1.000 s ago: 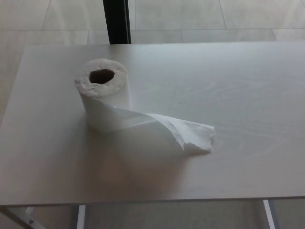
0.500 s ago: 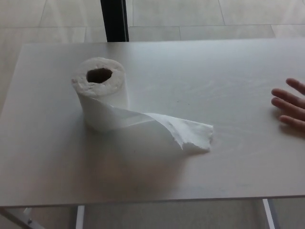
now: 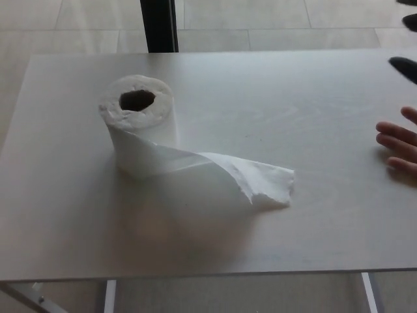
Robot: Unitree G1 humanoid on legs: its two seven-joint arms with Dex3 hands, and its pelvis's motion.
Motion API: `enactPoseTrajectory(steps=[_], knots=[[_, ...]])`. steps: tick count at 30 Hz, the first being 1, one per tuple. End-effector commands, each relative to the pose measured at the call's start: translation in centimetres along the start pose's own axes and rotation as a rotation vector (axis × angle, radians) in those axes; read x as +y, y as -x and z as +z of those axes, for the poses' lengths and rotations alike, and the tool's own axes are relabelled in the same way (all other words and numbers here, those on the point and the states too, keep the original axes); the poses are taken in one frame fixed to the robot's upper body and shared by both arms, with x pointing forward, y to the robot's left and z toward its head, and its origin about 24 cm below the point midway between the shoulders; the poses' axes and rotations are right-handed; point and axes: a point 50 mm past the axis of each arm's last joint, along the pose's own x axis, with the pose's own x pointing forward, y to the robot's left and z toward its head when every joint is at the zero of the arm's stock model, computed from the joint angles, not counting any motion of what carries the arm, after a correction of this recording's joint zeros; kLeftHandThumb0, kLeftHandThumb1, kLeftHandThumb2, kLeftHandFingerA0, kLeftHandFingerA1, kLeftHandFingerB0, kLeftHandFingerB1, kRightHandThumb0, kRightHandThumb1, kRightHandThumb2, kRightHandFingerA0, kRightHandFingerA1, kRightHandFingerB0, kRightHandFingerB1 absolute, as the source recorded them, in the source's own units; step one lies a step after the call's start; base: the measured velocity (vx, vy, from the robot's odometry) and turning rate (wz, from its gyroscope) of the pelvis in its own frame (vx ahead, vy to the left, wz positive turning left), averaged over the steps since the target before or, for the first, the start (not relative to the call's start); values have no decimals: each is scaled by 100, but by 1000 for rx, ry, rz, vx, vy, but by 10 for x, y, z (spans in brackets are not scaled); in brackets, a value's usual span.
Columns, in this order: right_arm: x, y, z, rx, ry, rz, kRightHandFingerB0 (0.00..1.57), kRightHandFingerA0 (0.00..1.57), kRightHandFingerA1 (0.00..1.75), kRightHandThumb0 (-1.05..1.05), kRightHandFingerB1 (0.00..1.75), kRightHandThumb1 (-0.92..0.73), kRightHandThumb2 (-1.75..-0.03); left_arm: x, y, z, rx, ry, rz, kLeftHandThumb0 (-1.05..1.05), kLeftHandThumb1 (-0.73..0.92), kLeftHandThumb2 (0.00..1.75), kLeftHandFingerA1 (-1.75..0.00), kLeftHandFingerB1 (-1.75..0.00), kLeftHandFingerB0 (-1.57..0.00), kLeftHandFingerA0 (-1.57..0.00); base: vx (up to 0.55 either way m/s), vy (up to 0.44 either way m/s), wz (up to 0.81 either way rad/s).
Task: A toilet paper roll is kept in the middle of the desk infront of the robot. The robot places its left hand on the top of the toilet paper roll to hold it still and uses its right hand to tear off a piece of toilet paper from it and hands the paper to a person
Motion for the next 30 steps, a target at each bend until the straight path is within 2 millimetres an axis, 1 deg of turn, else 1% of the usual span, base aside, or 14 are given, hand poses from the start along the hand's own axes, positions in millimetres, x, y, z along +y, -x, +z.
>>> enactPoseTrajectory(steps=[1,2,3,4,12,20,21,23,24,25,26,27,28,30], knots=[[61,-24,25,76,267,115,43,31,56,-57,40,-61,-58,-55,9,39,-26,-241,-126,-62,84,65,-56,-42,-22,-18,0,0,0],[70,-24,23,88,281,133,45,34,55,-56,38,-61,-58,-66,12,37,-16,-228,-150,-62,83,64,-56,-42,-23,-20,0,0,0],[75,-25,22,102,280,143,42,29,58,-59,55,-46,-88,-73,15,36,-11,-214,-159,-61,83,64,-55,-43,-24,-22,0,0,0],[80,-25,21,105,281,147,47,37,55,-55,40,-58,-58,-79,17,35,-10,-209,-161,-62,82,64,-56,-43,-24,-23,0,0,0],[112,-22,15,128,349,237,48,40,63,-57,42,-59,-58,-117,33,34,-4,-177,-224,-58,82,64,-52,-42,-26,-23,0,0,0],[113,-18,7,132,411,229,52,41,65,-55,44,-59,-58,-133,45,24,-74,-541,-361,-63,87,66,-48,-38,-20,-17,0,0,0],[112,-17,7,122,417,225,53,42,64,-55,44,-59,-58,-133,46,19,-70,-614,-397,-35,60,115,-53,-50,0,-1,0,0,0],[113,-16,7,121,417,229,53,42,61,-56,43,-60,-58,-135,49,12,-76,-715,-423,-69,72,108,-46,-40,-4,-1,0,0,0],[115,-15,7,122,415,233,53,42,61,-56,43,-60,-58,-135,50,10,-75,-732,-430,-69,72,108,-46,-40,-4,-1,0,0,0],[117,-14,7,117,415,231,54,43,61,-56,44,-59,-58,-136,52,7,-86,-767,-431,-70,91,67,-46,-32,-12,-4,0,0,0],[118,-13,7,110,414,228,55,43,61,-56,44,-59,-58,-137,54,3,-97,-805,-438,-71,67,103,-43,-42,-8,-2,0,0,0],[119,-12,7,105,415,225,55,43,61,-56,44,-59,-58,-139,56,-1,-106,-839,-448,-71,67,103,-43,-42,-8,-2,0,0,0],[120,-11,8,100,411,224,56,44,63,-55,45,-59,-58,-140,56,-4,-107,-872,-454,-68,87,65,-44,-32,-13,-2,0,0,0],[121,-10,8,96,411,227,56,45,64,-54,44,-60,-58,-140,59,-11,-123,-920,-456,-68,86,65,-44,-32,-13,-1,0,0,0]])
